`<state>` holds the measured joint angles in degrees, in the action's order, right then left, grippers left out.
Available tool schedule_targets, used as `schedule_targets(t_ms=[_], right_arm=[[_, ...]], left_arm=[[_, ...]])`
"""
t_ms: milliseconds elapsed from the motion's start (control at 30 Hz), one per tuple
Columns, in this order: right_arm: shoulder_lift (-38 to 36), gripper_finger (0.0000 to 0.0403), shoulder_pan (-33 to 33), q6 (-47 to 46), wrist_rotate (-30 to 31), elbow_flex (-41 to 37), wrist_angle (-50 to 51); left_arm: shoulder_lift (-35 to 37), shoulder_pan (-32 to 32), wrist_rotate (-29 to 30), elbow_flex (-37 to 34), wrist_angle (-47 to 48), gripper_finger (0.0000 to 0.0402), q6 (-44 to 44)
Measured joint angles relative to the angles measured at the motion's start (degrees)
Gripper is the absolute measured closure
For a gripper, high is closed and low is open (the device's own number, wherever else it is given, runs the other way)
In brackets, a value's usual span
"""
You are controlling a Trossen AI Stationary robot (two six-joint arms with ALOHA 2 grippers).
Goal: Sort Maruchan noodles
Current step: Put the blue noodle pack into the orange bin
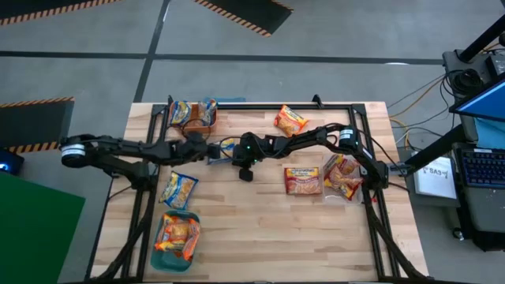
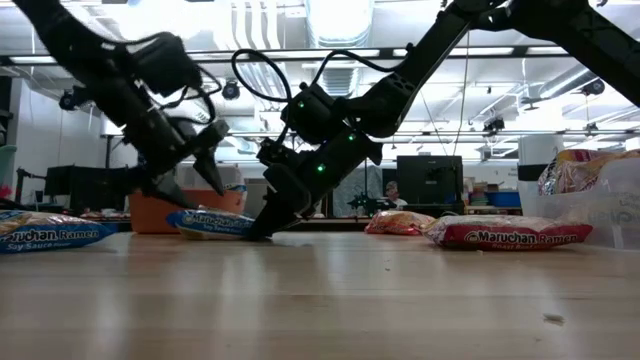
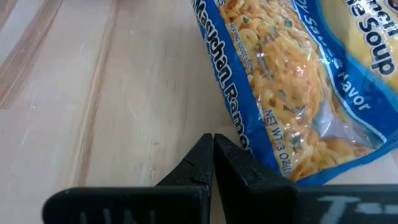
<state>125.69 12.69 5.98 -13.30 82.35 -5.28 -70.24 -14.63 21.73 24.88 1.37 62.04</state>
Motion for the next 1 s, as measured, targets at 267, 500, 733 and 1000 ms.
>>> schedule_targets(t_ms=[267, 500, 733, 1000], right_arm=[[0.00, 0.0394, 0.04, 0.02, -0.11, -0.04, -0.07], [0.00, 0.0394, 0.10, 0.06, -0.21, -0.07, -0.20], [0.00, 0.0394, 0.20, 0.04, -0.33, -0.07, -0.20], [0.00, 0.0394, 0.20, 0.04, -0.27, -0.07, -0.20]], left_arm=[[0.00, -0.39, 2.65, -2.42, -1.40, 0.0163, 1.92], [-1.69, -0.37, 3.16, -3.04, -1.66, 0.0163, 3.00], [-9.05, -0.37, 3.24, -3.77, -11.98, 0.0164, 2.06], [-18.74, -0.31, 4.12, -1.45, -20.12, 0.0189, -1.06]])
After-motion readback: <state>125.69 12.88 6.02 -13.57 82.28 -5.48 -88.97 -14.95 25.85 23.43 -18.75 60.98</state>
